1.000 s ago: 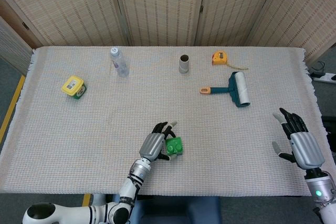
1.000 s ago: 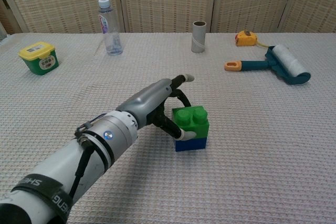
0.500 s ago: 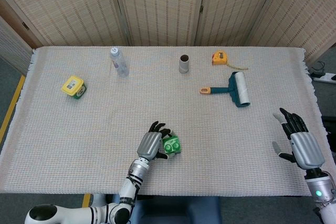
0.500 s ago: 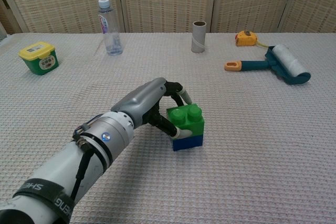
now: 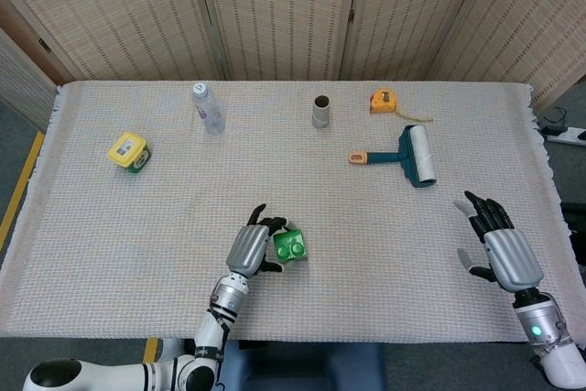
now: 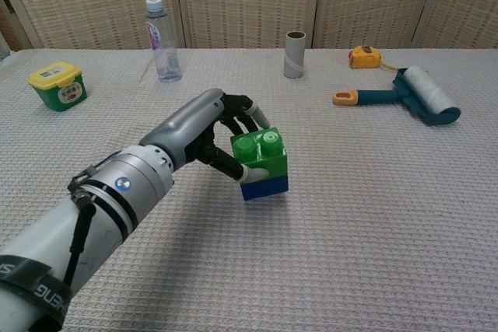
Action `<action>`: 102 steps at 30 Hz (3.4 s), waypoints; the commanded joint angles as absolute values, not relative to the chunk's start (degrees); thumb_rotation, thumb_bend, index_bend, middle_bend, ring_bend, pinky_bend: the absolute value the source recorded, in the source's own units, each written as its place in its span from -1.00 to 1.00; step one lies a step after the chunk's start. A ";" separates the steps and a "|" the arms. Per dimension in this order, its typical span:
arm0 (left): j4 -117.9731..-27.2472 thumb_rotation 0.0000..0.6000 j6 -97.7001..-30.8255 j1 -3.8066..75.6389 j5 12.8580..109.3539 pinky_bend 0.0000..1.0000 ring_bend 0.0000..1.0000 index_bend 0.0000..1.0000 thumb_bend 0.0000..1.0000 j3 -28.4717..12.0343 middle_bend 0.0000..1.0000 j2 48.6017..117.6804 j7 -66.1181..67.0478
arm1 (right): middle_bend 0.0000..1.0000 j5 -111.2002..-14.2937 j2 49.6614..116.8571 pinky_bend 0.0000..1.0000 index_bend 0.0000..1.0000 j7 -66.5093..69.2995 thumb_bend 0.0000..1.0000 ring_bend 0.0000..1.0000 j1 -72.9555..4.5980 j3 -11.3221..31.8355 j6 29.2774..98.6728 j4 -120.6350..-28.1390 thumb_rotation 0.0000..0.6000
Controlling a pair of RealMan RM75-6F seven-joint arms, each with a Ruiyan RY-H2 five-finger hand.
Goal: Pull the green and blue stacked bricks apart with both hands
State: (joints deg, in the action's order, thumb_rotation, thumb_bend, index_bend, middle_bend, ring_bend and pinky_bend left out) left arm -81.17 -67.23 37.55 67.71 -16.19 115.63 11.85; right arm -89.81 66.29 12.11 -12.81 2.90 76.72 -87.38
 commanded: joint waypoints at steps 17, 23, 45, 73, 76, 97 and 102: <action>-83.91 1.00 -66.41 36.93 67.47 -1.00 -0.26 0.50 -0.04 -17.09 0.76 112.77 9.10 | -1.00 -94.39 74.39 -1.00 -1.00 51.25 -0.09 -1.00 -29.06 3.19 62.35 -78.87 1.00; -85.49 1.00 -66.83 37.40 67.18 -1.00 -0.26 0.50 -0.04 -18.59 0.76 112.31 9.16 | -1.00 -96.26 80.38 -1.00 -1.00 69.95 -0.09 -1.00 -34.59 0.89 57.08 -72.29 1.00; -91.80 1.00 -66.53 37.33 63.03 -1.00 -0.26 0.50 -0.04 -21.19 0.76 107.47 8.40 | -1.00 -101.43 91.96 -1.00 -1.00 100.00 -0.08 -1.00 -43.63 -4.25 62.69 -52.66 1.00; -93.81 1.00 -67.63 38.87 62.12 -1.00 -0.26 0.50 -0.04 -21.05 0.76 107.22 8.61 | -1.00 -100.17 100.74 -1.00 -1.00 104.45 -0.09 -1.00 -47.97 -6.15 64.53 -44.83 1.00; -94.08 1.00 -67.62 38.97 62.04 -1.00 -0.26 0.50 -0.04 -20.92 0.76 107.22 8.57 | -1.00 -99.93 100.96 -1.00 -1.00 104.22 -0.09 -1.00 -48.19 -6.16 64.69 -44.68 1.00; -93.43 1.00 -67.84 39.50 61.21 -1.00 -0.26 0.50 -0.04 -21.72 0.76 106.94 7.71 | -1.00 -99.48 102.34 -1.00 -0.92 103.43 -0.09 -1.00 -49.74 -7.19 64.77 -45.08 1.00; -93.68 1.00 -67.84 39.47 60.99 -1.00 -0.26 0.50 -0.04 -21.45 0.76 106.85 7.56 | -1.00 -99.08 102.53 -1.00 -0.92 103.76 -0.08 -1.00 -50.10 -7.09 64.37 -44.95 1.00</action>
